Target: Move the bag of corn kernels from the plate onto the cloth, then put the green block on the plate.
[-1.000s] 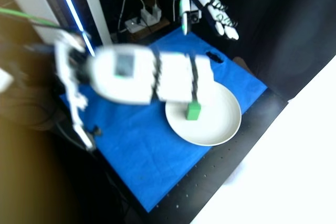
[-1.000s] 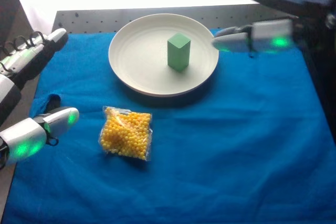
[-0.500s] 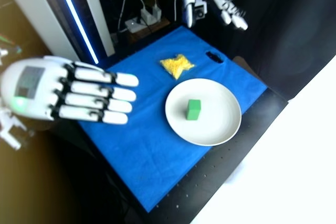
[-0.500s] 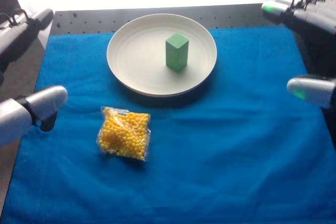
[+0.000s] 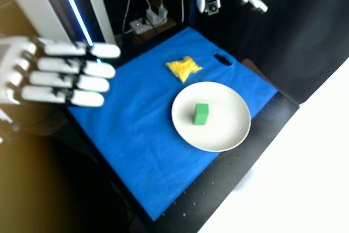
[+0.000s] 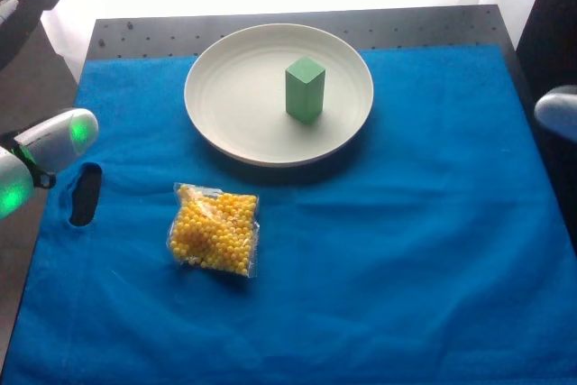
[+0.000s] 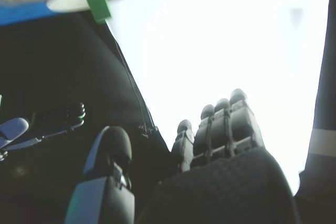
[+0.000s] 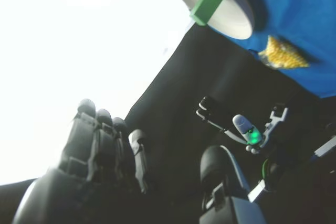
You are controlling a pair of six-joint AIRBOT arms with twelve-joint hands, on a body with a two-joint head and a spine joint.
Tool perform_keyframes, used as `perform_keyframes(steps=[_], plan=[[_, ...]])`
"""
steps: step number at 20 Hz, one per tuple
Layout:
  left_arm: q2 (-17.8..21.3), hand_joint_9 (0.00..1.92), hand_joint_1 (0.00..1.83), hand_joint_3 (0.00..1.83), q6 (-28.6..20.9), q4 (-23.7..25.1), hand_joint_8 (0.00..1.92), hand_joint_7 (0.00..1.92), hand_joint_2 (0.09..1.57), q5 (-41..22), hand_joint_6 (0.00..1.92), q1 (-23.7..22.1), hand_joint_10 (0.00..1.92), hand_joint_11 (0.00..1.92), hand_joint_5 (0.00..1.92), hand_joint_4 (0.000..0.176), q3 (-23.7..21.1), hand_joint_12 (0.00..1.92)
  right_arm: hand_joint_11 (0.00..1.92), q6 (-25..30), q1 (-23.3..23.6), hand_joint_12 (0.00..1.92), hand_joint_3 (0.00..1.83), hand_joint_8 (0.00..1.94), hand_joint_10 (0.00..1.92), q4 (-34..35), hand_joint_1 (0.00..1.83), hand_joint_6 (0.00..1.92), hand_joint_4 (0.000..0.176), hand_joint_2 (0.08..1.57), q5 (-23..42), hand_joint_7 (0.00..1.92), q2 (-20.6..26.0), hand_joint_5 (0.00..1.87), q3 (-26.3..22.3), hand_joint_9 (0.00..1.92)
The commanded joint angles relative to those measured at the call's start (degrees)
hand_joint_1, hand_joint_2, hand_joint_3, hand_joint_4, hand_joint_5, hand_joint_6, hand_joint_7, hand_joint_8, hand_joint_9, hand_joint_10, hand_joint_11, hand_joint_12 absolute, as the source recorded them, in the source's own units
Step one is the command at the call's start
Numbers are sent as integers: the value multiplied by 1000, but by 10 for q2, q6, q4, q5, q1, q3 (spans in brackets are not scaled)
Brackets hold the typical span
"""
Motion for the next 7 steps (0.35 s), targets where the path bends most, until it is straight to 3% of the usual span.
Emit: perform_keyframes(steps=[1,3,4,5,6,7], plan=[[9,0,434,0,-1,9,0,0,1261,-97,0,-9,0,0,0,125,1,0,0,-1,3,0,0,0,0,13,487,0,21,1225,112,0,7,0,0,0],[14,0,414,0,-1,12,0,0,1262,-110,0,-14,0,11,0,153,1,5,0,-1,0,0,0,0,0,17,498,0,2,1224,132,0,12,0,-2,0],[17,0,432,3,0,20,0,0,1270,-120,0,-22,0,1,0,159,1,0,0,-1,-2,0,4,0,0,26,532,0,5,1272,149,0,16,0,-2,0],[20,0,492,0,5,30,0,0,1234,-125,0,-34,0,0,0,163,2,0,0,-1,-3,230,0,0,61,36,479,0,15,1310,163,0,17,0,0,16],[21,0,575,0,7,37,0,0,1219,-126,0,-44,0,0,0,173,4,0,0,-1,-4,587,0,0,119,41,388,0,6,1293,174,0,18,0,0,43],[22,0,515,2,11,41,0,0,1253,-126,0,-55,0,0,0,134,8,0,0,-1,-6,1011,0,0,174,46,320,0,0,1292,185,0,19,0,1,56]])
